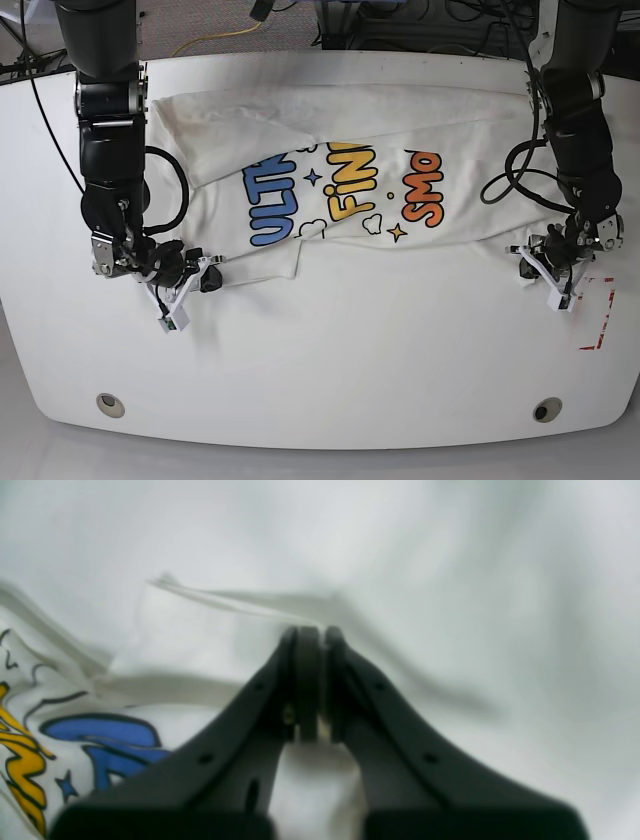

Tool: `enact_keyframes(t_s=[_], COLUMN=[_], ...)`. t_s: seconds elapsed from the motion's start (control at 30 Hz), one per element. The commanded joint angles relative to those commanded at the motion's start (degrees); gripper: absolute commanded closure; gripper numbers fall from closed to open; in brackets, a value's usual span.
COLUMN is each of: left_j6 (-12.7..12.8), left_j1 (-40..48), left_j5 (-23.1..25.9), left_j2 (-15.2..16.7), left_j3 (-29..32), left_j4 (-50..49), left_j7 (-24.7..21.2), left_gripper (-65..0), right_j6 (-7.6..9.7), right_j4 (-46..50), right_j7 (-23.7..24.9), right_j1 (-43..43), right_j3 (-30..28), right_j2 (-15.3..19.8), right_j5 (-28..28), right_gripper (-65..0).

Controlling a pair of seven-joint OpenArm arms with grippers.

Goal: Fold the T-shirt properly
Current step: 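Move both grippers to the shirt hem and grasp it, then lift the hem with both grippers and fold it over the print toward the collar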

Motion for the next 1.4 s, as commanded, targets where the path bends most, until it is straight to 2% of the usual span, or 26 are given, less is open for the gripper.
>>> enact_keyframes(t_s=[0.17,0.43,0.57,0.77,0.97,1.07,1.17,1.27,1.4], left_j6=[0.00,-0.09,-0.44,-0.44,-0.44,-0.44,-0.53,-0.53,-0.53], left_j1=[3.25,5.71,6.24,5.89,5.01,5.10,5.10,5.27,7.38], left_j5=[0.09,-0.09,-0.18,-0.26,-0.26,-0.26,-0.26,-0.26,-0.35], left_j2=[0.00,0.00,0.00,0.00,0.00,0.00,0.09,0.35,0.35], left_j3=[-1.23,-2.20,-6.24,-9.05,-9.85,-9.85,-9.93,-9.93,-9.93], left_j4=[8.35,14.15,15.65,15.74,17.23,18.81,21.36,23.21,24.00], left_j7=[0.00,0.00,0.00,0.00,0.00,0.00,0.00,0.09,0.09], left_gripper=[0.0,0.0,0.0,0.0,0.0,0.0,0.0,0.0,0.0], right_j6=[-0.09,-0.09,-0.09,-0.09,-0.09,0.00,0.00,0.00,0.00], right_j4=[0.00,0.26,3.87,8.00,8.09,8.18,12.13,17.41,21.27], right_j7=[0.00,-0.35,-0.44,-2.90,-3.16,-5.36,-7.03,-11.52,-16.26], right_j1=[1.93,5.54,6.51,7.47,8.26,8.44,8.18,7.12,4.13], right_j3=[0.00,0.09,0.09,0.09,0.09,0.18,0.18,0.35,4.92], right_j2=[1.41,3.08,3.43,3.52,3.52,3.52,3.52,3.52,3.08], right_j5=[0.00,0.53,0.26,0.09,0.62,0.62,0.62,0.53,0.62], right_gripper=[0.0,0.0,0.0,0.0,0.0,0.0,0.0,0.0,0.0])
